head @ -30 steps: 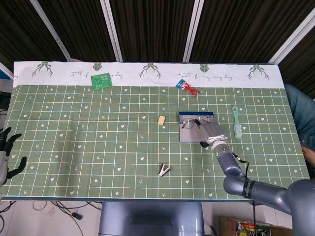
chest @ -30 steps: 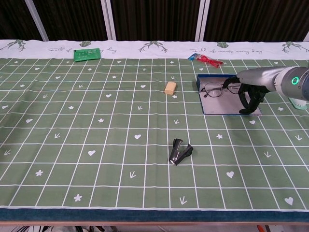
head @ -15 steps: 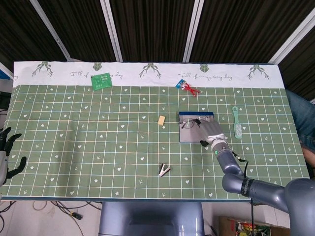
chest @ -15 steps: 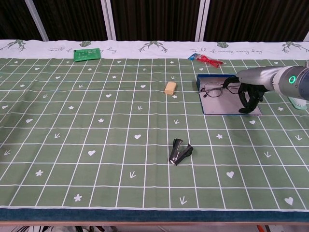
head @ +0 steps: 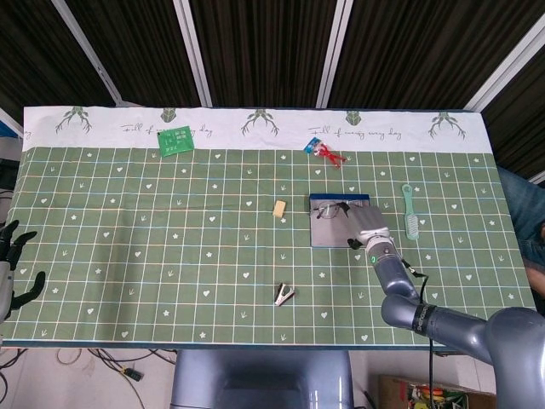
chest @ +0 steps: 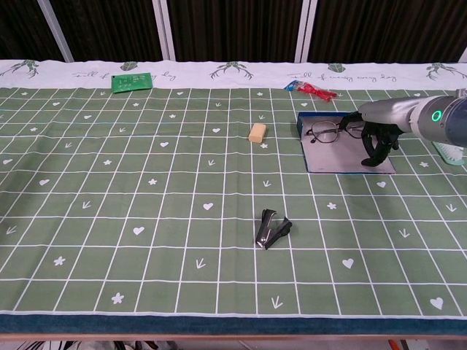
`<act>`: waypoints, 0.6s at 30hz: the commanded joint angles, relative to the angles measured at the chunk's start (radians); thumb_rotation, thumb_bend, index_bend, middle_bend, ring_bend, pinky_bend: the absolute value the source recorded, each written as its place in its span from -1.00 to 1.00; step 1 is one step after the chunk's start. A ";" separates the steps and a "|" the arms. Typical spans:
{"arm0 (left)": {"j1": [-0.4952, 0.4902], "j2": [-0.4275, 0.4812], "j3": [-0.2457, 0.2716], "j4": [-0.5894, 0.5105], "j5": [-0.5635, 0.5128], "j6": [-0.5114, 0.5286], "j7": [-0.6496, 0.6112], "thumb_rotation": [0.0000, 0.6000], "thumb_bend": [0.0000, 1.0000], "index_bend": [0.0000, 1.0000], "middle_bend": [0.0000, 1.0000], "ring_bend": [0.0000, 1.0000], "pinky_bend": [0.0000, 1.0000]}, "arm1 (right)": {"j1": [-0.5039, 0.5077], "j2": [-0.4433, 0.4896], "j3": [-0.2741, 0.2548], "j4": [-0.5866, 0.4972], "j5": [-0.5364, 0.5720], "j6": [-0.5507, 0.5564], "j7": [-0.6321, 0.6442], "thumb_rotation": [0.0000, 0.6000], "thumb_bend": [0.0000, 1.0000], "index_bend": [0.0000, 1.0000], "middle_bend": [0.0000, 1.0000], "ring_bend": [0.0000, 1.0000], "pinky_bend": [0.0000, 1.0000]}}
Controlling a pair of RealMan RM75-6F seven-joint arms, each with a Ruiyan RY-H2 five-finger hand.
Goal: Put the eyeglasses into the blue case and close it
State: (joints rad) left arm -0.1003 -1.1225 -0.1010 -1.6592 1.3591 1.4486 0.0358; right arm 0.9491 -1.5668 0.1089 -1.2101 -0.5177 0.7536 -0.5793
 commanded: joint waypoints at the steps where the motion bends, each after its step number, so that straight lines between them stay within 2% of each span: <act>1: 0.000 0.000 0.000 0.000 0.001 0.000 0.000 1.00 -0.23 -0.70 -1.00 -1.00 -1.00 | 0.001 -0.004 0.003 0.008 0.006 0.002 0.000 1.00 -0.19 -0.76 0.14 0.20 0.07; 18: 0.001 0.002 0.001 -0.003 -0.002 -0.001 -0.002 1.00 -0.23 -0.70 -1.00 -1.00 -1.00 | 0.005 -0.015 0.015 0.027 0.023 0.010 -0.003 1.00 -0.16 -0.76 0.14 0.20 0.07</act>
State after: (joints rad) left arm -0.0997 -1.1202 -0.1005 -1.6616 1.3574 1.4474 0.0333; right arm 0.9548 -1.5838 0.1223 -1.1794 -0.4930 0.7616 -0.5844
